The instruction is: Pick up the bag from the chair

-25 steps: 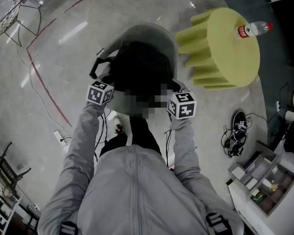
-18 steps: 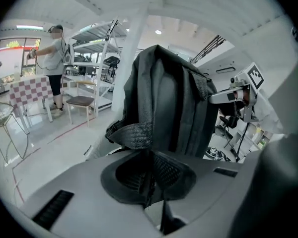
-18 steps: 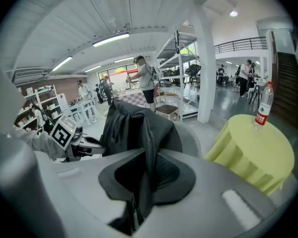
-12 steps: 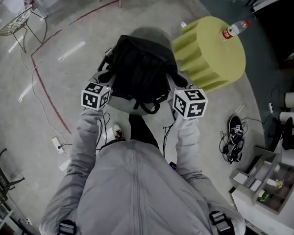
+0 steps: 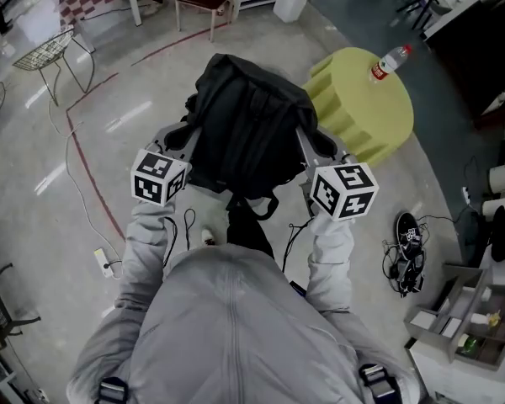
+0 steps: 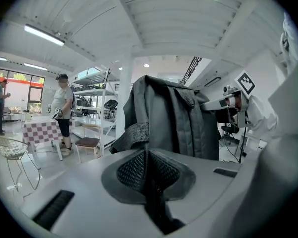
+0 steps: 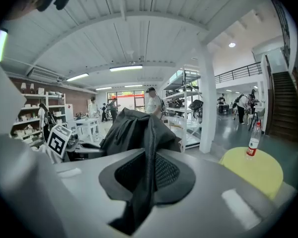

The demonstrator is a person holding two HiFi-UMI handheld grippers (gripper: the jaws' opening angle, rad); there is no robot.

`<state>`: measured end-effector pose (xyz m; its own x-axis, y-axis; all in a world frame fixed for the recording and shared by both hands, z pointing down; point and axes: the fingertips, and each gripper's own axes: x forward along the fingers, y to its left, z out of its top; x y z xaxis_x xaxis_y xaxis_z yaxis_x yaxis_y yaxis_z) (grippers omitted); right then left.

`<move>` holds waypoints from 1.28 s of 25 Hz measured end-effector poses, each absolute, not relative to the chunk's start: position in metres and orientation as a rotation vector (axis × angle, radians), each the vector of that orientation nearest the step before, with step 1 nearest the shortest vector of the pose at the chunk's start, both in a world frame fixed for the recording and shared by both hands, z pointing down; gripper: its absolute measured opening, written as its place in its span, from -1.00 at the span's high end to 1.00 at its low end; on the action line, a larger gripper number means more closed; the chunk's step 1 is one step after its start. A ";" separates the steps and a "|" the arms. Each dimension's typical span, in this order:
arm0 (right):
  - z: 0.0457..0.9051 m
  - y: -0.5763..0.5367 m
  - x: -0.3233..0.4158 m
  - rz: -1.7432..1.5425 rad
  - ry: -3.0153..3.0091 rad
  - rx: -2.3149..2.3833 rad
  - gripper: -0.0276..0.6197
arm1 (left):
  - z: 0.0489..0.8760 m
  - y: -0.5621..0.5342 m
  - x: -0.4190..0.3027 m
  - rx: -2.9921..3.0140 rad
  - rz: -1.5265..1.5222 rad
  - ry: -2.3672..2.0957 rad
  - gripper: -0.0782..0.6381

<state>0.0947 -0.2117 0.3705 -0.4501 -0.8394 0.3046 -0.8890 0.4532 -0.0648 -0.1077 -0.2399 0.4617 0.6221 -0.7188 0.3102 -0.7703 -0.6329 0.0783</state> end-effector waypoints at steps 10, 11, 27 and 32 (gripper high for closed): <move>0.309 -0.169 0.084 0.188 -2.598 1.497 0.78 | 0.396 -0.202 -0.118 2.774 0.349 -1.298 0.72; 0.307 -0.166 0.084 0.181 -2.598 1.495 0.78 | 0.392 -0.199 -0.118 2.780 0.352 -1.300 0.72; 0.291 -0.136 0.101 0.095 -2.602 1.496 0.78 | 0.373 -0.169 -0.101 2.809 0.273 -1.283 0.72; 0.291 -0.136 0.100 0.098 -2.597 1.499 0.78 | 0.374 -0.169 -0.101 2.803 0.272 -1.273 0.72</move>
<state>0.1004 -0.1356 0.2908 -0.4932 -0.8561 0.1544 -0.8653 0.5010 0.0140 -0.1011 -0.1691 0.3738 0.6455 -0.7422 0.1805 -0.7512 -0.6596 -0.0259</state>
